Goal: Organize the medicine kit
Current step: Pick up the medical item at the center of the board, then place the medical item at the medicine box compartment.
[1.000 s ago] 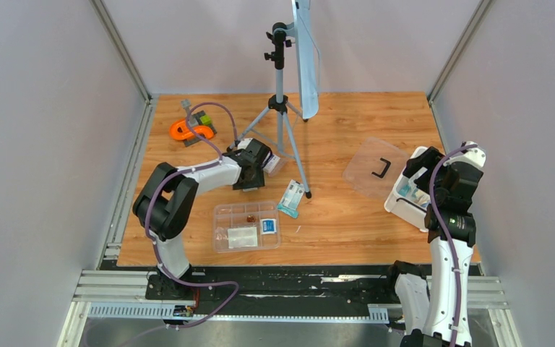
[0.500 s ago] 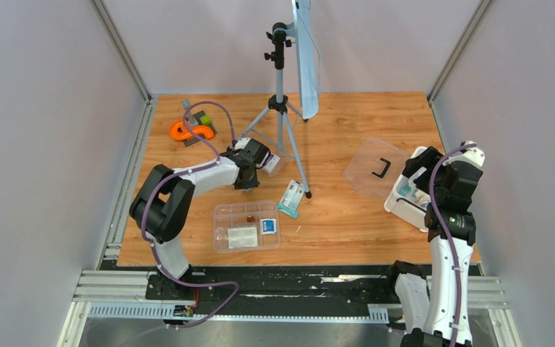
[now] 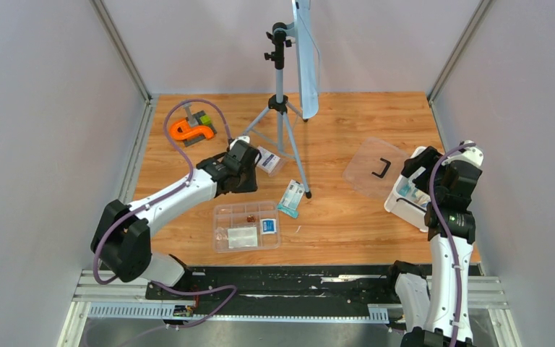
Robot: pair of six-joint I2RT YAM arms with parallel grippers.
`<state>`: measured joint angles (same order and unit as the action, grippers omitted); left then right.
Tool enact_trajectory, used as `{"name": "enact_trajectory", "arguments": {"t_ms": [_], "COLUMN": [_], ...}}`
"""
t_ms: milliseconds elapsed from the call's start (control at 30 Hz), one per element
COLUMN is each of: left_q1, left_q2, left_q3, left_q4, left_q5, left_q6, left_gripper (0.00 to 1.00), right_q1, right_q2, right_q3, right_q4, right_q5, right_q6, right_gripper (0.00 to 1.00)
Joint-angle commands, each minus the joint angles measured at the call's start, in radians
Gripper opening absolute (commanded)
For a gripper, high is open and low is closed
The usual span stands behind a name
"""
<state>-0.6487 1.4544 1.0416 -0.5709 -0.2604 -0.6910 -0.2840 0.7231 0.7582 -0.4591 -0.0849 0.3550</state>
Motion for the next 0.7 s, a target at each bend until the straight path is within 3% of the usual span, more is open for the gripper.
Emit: {"name": "enact_trajectory", "arguments": {"t_ms": [0,200,500,567,633,667], "left_q1": [-0.078,-0.166,-0.222,-0.224,-0.224,-0.224], "left_q2": [-0.041,-0.036,-0.002,0.013,0.022,0.027], "left_q3": [-0.027,-0.020,-0.059,-0.054,-0.047,-0.042], "left_q4": [-0.060,-0.128,-0.077,-0.068,-0.059,-0.059], "left_q5": [0.107,0.155,0.206,0.211,0.213,0.213], "left_q6": [-0.027,-0.063,-0.097,-0.092,-0.087,-0.082], "left_gripper": [0.39,0.40,0.43,0.45,0.50,0.58], "right_q1": [-0.004,-0.004,-0.004,-0.004,-0.002,0.002], "right_q2": [0.000,-0.014,0.002,0.007,0.016,0.021], "right_q3": [0.004,0.002,0.002,0.006,0.015,0.019], "right_q4": [0.025,0.026,0.029,0.032,0.036,0.037], "right_q5": [-0.023,-0.050,-0.097,-0.145,-0.228,-0.265], "right_q6": [0.022,0.026,0.030,0.017,0.001,-0.002], "right_gripper": [0.77,0.77,0.76,0.71,0.70,0.70]}}
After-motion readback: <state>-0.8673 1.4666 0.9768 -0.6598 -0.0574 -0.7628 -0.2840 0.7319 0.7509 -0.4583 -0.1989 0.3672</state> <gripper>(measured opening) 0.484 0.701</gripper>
